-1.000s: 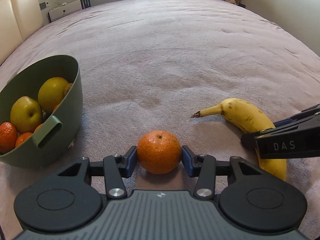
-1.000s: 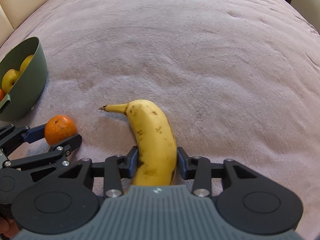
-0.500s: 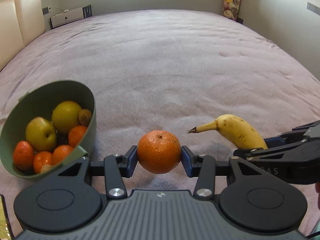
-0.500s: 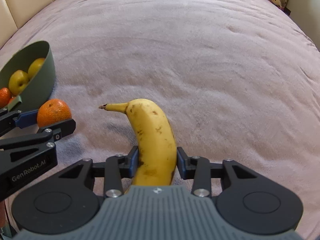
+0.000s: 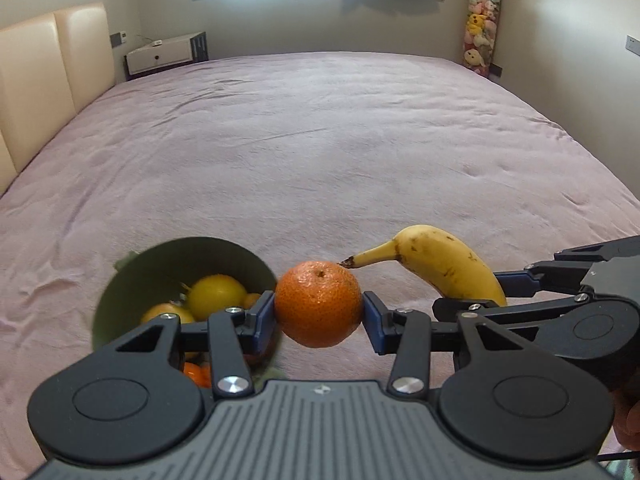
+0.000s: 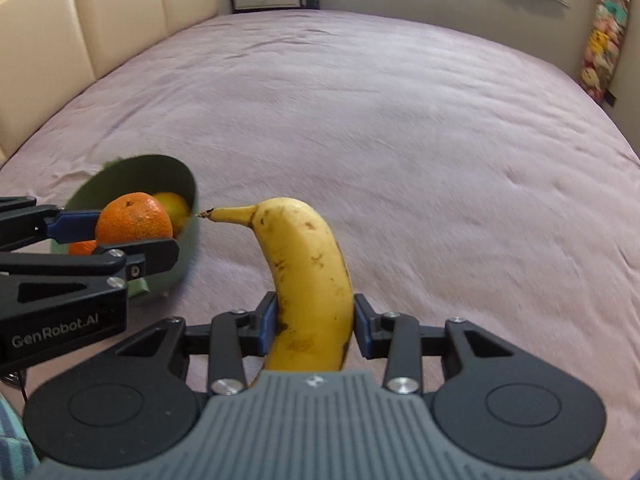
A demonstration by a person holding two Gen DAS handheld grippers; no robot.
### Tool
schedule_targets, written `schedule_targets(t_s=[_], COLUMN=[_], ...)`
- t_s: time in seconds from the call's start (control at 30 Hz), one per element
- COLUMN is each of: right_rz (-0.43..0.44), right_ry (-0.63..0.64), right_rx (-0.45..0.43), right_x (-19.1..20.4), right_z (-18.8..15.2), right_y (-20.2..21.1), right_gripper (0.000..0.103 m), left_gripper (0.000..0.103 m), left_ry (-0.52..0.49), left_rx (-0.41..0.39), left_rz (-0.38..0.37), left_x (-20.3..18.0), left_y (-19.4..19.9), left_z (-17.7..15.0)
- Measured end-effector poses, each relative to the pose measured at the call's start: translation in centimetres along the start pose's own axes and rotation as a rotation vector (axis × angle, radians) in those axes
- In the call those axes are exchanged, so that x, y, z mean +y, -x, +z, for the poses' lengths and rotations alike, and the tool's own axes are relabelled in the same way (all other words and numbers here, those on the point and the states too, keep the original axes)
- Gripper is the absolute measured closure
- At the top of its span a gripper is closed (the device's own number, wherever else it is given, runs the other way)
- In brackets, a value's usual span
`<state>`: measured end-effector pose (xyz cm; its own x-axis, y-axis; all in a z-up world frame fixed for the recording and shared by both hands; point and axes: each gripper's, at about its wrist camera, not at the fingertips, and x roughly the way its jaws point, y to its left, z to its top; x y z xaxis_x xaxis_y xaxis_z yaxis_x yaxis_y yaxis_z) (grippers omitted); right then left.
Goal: Organize fruits
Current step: 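Carry the held mandarin and banana over the green colander, then lower the mandarin and banana into the colander and open both tools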
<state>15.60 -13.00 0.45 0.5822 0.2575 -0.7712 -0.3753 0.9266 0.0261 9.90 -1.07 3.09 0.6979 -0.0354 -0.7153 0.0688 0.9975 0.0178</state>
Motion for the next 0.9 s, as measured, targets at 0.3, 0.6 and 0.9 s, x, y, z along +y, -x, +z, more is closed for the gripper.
schedule_targets(t_s=[0.3,0.6,0.9], right_rz=[0.083,0.168,0.263], right_ry=[0.141,0.234,0.374], right_rx=[-0.021,-0.011,0.034], right_x=[5.5,9.8,11.9], right_z=[4.1,8.5,11.5], right_y=[-0.8,-4.7,-9.3], right_gripper=[0.067,0.067,0.067], left_gripper=[0.051,0.051,0.051], left_ry=[0.099,0.241,0.339], left_rx=[0.017,0.072,0.146], left_rz=[0.094,0.138,0.119], left_x=[5.0,10.3,13.1], left_y=[-0.3,-1.0,-2.4], left_z=[1.1,1.5,0.9])
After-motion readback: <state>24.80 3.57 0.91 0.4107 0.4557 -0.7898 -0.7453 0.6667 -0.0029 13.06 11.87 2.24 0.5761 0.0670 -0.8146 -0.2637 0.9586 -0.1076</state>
